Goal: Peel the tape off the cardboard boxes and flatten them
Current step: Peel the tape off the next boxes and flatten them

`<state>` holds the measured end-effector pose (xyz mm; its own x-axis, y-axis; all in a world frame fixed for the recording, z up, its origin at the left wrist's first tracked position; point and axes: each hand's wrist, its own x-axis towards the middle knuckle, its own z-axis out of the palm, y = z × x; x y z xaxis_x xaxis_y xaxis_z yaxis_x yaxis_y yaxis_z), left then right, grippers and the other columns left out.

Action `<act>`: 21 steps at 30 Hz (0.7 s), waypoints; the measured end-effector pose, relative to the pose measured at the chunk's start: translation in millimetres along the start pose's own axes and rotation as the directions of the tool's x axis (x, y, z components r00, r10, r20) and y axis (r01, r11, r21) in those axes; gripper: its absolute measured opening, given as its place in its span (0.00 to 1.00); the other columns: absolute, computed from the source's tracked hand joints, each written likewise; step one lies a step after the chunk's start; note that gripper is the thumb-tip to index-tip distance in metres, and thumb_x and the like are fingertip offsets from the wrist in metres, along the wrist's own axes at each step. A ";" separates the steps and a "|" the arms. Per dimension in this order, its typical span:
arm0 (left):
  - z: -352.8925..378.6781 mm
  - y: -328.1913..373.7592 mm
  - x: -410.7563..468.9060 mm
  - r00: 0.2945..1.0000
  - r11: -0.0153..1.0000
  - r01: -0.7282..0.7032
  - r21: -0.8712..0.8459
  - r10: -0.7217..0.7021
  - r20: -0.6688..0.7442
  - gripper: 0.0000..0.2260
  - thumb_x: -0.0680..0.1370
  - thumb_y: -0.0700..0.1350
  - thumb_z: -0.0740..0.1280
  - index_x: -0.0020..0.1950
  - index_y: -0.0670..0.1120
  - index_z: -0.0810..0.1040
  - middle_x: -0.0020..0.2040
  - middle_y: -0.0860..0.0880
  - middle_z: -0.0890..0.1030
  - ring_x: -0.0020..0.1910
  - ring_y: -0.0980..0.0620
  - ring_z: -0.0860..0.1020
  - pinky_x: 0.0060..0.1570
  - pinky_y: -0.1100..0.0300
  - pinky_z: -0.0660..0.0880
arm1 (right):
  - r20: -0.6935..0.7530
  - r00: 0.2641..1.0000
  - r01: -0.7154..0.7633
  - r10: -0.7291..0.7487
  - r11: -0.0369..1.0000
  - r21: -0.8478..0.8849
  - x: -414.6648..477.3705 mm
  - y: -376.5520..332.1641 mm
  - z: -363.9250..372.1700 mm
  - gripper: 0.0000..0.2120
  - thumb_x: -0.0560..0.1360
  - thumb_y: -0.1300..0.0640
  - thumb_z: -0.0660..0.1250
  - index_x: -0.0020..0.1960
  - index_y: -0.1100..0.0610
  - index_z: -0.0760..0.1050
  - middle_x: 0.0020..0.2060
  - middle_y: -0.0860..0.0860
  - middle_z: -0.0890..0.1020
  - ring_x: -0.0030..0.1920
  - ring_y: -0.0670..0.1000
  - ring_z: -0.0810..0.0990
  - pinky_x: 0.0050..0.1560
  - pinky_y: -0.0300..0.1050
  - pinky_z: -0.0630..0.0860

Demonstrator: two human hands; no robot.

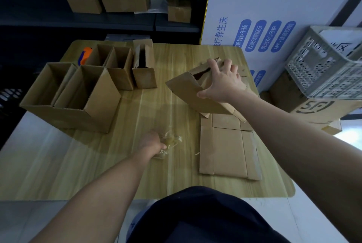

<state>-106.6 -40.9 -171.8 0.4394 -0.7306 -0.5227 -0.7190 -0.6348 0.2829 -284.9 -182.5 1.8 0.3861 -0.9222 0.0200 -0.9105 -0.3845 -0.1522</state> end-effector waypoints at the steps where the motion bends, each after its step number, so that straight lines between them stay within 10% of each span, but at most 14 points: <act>1: -2.1 1.8 0.6 1.000 1.000 -0.010 -0.012 0.010 -0.007 0.36 0.70 0.50 0.75 0.72 0.40 0.63 0.65 0.44 0.75 0.62 0.46 0.75 0.53 0.58 0.73 | 0.001 1.000 0.007 -0.007 1.000 -0.009 0.4 -1.5 0.7 0.47 0.61 0.37 0.72 0.72 0.45 0.50 0.69 0.59 0.55 0.67 0.63 0.58 0.63 0.59 0.64; 6: -22.0 10.0 4.4 0.991 0.985 -0.129 0.118 0.126 0.035 0.22 0.77 0.51 0.66 0.65 0.39 0.72 0.68 0.39 0.70 0.66 0.44 0.70 0.63 0.55 0.68 | 0.013 0.999 0.034 -0.033 0.999 -0.043 4.0 -7.6 3.0 0.47 0.61 0.36 0.72 0.72 0.45 0.51 0.69 0.59 0.55 0.66 0.63 0.59 0.65 0.59 0.63; 13: -23.2 15.4 -8.7 0.907 0.865 -0.416 0.281 0.371 0.201 0.06 0.79 0.45 0.63 0.49 0.43 0.74 0.56 0.43 0.77 0.52 0.46 0.77 0.50 0.56 0.73 | 0.014 0.996 0.084 -0.083 0.995 -0.059 4.5 -13.9 6.1 0.47 0.61 0.37 0.72 0.71 0.46 0.51 0.68 0.59 0.56 0.66 0.63 0.59 0.65 0.60 0.62; 16: -7.5 10.3 -15.8 0.865 0.807 -0.498 0.316 0.436 0.248 0.09 0.79 0.38 0.60 0.58 0.41 0.72 0.53 0.44 0.75 0.45 0.49 0.76 0.41 0.61 0.70 | 0.014 0.996 0.084 -0.083 0.995 -0.062 4.4 -13.2 6.5 0.47 0.61 0.37 0.72 0.71 0.46 0.51 0.68 0.59 0.56 0.65 0.63 0.59 0.65 0.60 0.62; 21: -4.7 12.1 -15.3 0.844 0.792 -0.531 0.302 0.463 0.271 0.15 0.78 0.37 0.58 0.66 0.41 0.70 0.69 0.48 0.64 0.61 0.46 0.67 0.63 0.49 0.68 | 0.010 0.997 0.083 -0.082 0.994 -0.065 1.6 -13.6 8.1 0.47 0.61 0.37 0.71 0.71 0.46 0.51 0.68 0.59 0.56 0.66 0.64 0.59 0.65 0.61 0.63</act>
<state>-119.5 -38.6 -156.6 -0.1075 -0.8423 -0.5281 -0.9651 -0.0391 0.2589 -270.6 -178.5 -4.1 0.4611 -0.8871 0.0229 -0.8831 -0.4612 -0.0858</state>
